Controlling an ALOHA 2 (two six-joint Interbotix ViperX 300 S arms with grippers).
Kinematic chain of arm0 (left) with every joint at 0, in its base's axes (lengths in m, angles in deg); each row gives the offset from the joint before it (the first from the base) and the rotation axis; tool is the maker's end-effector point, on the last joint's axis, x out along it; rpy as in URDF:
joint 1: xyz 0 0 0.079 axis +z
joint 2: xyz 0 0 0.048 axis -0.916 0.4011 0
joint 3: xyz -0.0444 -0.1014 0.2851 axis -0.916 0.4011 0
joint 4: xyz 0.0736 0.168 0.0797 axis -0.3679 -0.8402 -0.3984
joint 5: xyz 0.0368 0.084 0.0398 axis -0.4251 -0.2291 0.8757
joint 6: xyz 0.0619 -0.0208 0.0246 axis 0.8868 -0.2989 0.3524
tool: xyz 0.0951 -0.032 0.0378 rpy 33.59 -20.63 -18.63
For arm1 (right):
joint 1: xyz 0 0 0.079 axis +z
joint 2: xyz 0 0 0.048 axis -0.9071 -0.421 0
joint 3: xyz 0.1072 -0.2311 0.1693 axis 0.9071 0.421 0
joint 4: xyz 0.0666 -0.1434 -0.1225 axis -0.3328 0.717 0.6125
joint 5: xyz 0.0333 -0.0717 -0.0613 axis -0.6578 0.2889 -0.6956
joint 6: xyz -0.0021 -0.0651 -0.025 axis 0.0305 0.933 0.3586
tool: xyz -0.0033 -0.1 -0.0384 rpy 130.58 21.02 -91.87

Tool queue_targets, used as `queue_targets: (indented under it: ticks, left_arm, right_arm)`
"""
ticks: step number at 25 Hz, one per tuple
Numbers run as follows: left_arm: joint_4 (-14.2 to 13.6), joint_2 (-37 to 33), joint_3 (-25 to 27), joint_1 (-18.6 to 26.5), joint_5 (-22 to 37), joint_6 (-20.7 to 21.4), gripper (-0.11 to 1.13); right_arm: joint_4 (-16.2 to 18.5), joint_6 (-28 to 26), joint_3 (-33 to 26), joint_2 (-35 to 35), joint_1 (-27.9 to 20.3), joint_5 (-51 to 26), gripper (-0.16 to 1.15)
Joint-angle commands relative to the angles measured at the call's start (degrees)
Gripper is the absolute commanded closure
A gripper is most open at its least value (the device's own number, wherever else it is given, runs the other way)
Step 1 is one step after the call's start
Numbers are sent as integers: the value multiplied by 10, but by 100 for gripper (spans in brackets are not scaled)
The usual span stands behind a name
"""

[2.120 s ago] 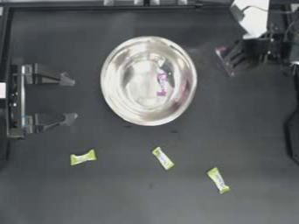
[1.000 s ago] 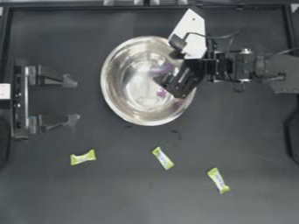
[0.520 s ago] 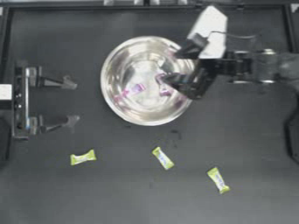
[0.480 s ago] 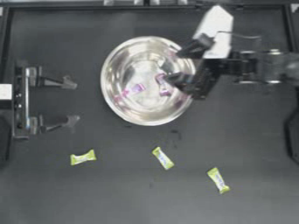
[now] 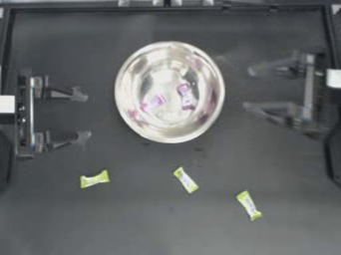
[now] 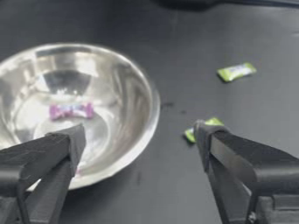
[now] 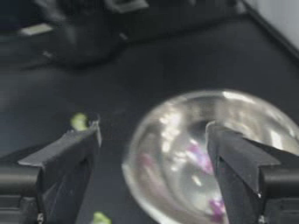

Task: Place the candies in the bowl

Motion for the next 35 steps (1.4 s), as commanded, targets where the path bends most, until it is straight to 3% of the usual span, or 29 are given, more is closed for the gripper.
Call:
queue_targets:
  ticks: [1, 7, 14, 18, 27, 30, 35]
  left_arm:
    - [0, 13, -19, 2, 33, 1, 0]
    - [1, 22, -59, 4, 167, -21, -1]
    - [-3, 32, -59, -11, 252, -91, 0]
    - [-42, 76, -64, -32, 282, -133, 0]
    - [-163, 211, -141, -113, 366, -235, 0]
    - [-185, 240, -150, -134, 367, -258, 0]
    - [-189, 286, -157, -156, 362, -281, 0]
  right_arm:
    - [3, 0, 16, 45, 19, -15, -1]
    - [-17, -1, 50, 88, 34, -41, -1]
    - [-33, -2, 77, 138, 37, -47, -1]
    - [-43, -3, 86, 156, 37, -54, -1]
    - [-48, -3, 93, 158, 37, -54, -1]
    - [-48, -3, 97, 159, 37, -52, -1]
    - [-49, -4, 99, 163, 37, -51, -1]
